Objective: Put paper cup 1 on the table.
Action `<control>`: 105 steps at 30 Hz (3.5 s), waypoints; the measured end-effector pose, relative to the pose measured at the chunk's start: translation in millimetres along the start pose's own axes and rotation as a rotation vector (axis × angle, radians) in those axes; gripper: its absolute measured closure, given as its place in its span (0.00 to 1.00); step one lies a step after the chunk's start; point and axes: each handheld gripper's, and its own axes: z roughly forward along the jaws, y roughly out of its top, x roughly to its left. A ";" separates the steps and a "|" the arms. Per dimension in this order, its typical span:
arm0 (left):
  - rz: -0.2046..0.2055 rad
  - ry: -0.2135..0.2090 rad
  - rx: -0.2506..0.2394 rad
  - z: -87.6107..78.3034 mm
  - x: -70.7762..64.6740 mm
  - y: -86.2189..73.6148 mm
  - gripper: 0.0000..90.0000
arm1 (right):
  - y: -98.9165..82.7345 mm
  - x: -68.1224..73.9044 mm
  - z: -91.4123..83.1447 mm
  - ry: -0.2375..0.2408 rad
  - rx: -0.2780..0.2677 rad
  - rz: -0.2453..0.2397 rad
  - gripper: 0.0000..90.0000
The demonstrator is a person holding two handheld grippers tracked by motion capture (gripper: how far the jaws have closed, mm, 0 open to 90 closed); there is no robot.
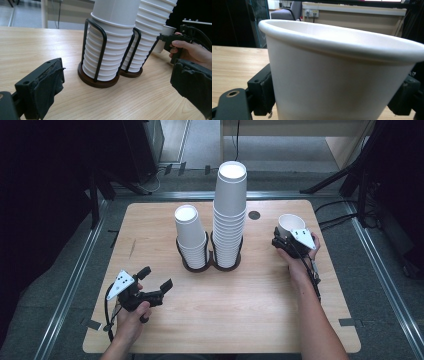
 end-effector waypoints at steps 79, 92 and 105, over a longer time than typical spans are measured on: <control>0.006 -0.021 0.008 12.9 -11.3 4.0 0.00 | 13.6 -9.8 -85.0 0.083 0.082 0.036 0.00; 0.019 -0.040 0.005 20.9 -21.6 9.2 0.00 | 30.7 3.7 -110.2 0.140 0.045 0.034 0.00; 0.077 -0.023 0.023 43.9 -53.9 16.8 0.00 | 51.3 16.7 -123.6 0.211 0.013 0.048 0.00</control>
